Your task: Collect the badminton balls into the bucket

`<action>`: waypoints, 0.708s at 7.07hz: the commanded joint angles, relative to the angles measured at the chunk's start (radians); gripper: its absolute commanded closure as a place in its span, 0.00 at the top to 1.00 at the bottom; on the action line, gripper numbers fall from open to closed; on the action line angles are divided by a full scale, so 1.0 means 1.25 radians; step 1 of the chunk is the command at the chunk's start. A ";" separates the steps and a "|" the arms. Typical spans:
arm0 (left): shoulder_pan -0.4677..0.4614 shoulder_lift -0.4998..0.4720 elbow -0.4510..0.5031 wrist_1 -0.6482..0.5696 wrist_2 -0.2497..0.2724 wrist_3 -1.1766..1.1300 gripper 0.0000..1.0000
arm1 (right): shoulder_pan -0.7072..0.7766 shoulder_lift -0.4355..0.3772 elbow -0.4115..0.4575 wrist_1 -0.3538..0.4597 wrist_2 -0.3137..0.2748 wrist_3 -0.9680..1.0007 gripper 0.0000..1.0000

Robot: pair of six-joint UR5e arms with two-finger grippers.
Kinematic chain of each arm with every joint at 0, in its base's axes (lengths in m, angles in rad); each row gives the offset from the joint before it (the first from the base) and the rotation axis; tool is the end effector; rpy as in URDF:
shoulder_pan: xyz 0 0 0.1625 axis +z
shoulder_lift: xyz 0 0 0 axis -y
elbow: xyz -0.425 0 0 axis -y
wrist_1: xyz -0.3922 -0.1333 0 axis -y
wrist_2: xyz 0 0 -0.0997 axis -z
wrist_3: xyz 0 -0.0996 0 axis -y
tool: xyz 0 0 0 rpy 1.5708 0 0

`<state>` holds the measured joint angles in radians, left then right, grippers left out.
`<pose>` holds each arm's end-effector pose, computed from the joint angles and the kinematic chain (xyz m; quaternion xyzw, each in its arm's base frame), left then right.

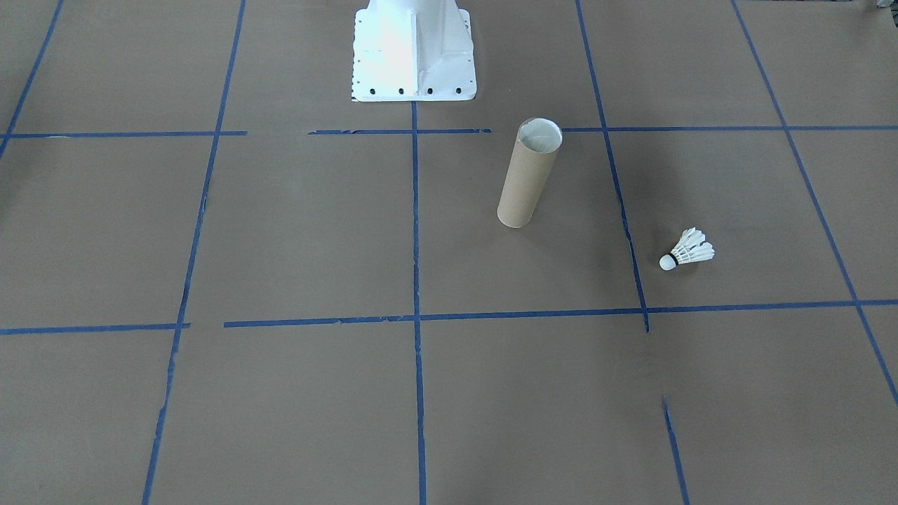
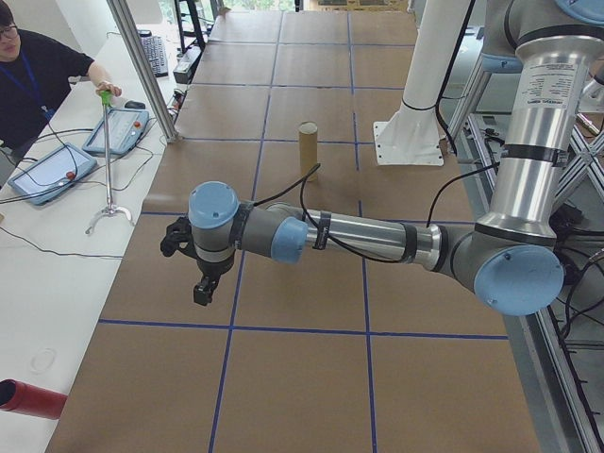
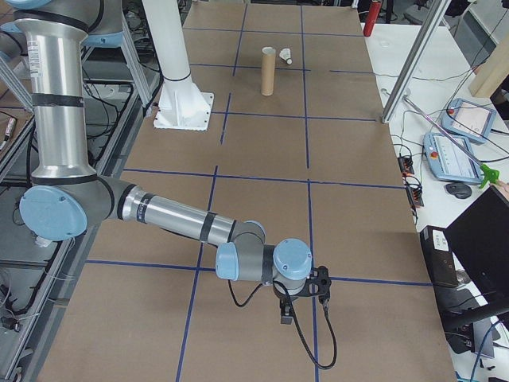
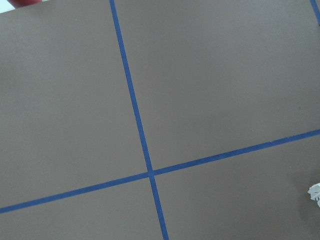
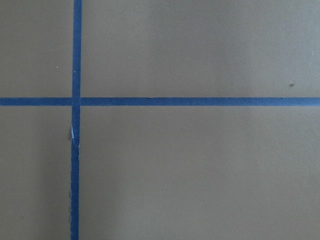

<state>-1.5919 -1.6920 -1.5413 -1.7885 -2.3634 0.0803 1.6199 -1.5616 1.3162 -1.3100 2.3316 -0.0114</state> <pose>-0.0741 -0.5568 0.5847 0.1613 0.3737 0.0864 0.9093 0.0884 -0.4814 0.7534 0.0184 -0.3709 0.0146 0.9284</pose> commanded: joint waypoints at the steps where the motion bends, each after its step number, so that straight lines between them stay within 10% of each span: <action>1: 0.047 0.062 0.041 -0.197 0.003 -0.180 1.00 | 0.000 0.000 0.000 0.000 0.000 -0.001 1.00; 5: 0.162 0.202 0.043 -0.641 -0.002 -0.745 1.00 | 0.000 0.000 -0.001 0.000 0.000 -0.001 1.00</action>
<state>-1.4538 -1.4987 -1.4898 -2.3784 -2.3664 -0.6103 1.6199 -1.5616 1.3155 -1.3100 2.3317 -0.0122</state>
